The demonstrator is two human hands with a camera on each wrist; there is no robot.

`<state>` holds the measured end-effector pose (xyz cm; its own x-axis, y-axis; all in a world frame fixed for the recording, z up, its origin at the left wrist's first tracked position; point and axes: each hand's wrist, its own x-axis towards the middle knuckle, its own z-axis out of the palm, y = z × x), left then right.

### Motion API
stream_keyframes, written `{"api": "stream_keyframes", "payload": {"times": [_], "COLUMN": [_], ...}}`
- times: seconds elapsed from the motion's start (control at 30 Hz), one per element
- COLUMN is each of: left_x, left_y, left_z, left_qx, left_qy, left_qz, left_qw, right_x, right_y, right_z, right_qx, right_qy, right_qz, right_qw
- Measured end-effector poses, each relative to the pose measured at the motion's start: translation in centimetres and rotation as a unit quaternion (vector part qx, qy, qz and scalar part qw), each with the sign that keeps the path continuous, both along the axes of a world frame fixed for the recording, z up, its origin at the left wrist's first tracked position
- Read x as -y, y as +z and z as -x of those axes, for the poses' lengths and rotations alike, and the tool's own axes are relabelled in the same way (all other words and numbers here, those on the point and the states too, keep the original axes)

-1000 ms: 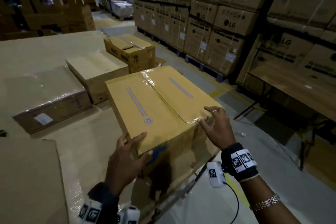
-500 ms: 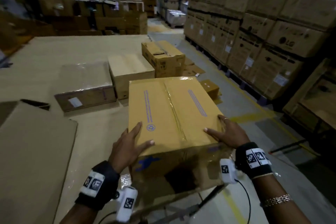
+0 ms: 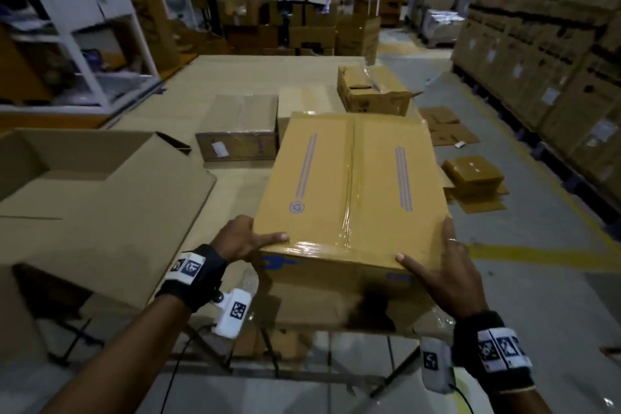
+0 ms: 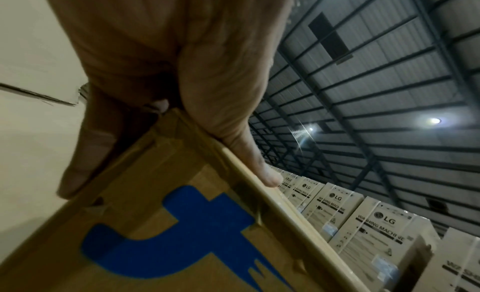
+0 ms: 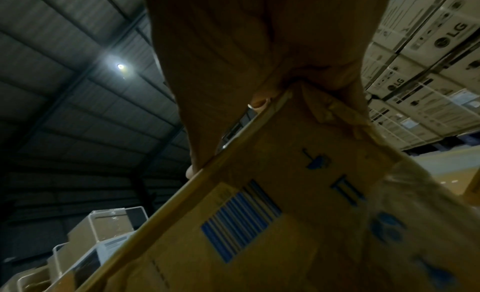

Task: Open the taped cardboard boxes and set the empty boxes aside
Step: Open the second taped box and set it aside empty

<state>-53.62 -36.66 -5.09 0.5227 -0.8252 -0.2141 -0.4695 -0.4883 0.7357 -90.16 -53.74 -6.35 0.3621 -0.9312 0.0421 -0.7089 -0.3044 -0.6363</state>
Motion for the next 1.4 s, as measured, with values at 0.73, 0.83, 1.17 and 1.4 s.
{"api": "stream_keyframes", "payload": {"times": [0.73, 0.83, 1.17, 1.4], "left_x": [-8.9, -8.4, -9.4, -9.0], "left_y": [-9.1, -10.4, -3.7, 11.7], "left_z": [1.2, -1.1, -1.9, -0.4], "left_qx": [0.178, 0.174, 0.07, 0.203], "left_qy": [0.074, 0.082, 0.051, 0.112], "left_qz": [0.008, -0.009, 0.111, 0.299], "left_qw": [0.981, 0.981, 0.99, 0.926], "right_x": [-2.5, -2.4, -2.7, -3.3], "right_y": [-7.8, -8.6, -5.5, 8.8], "right_z": [0.2, -2.5, -2.3, -3.4], "right_qx": [0.029, -0.014, 0.103, 0.247], "right_qy": [-0.003, -0.025, 0.019, 0.016], "right_qz": [-0.067, -0.08, -0.065, 0.074], "right_qw": [0.997, 0.996, 0.992, 0.966]}}
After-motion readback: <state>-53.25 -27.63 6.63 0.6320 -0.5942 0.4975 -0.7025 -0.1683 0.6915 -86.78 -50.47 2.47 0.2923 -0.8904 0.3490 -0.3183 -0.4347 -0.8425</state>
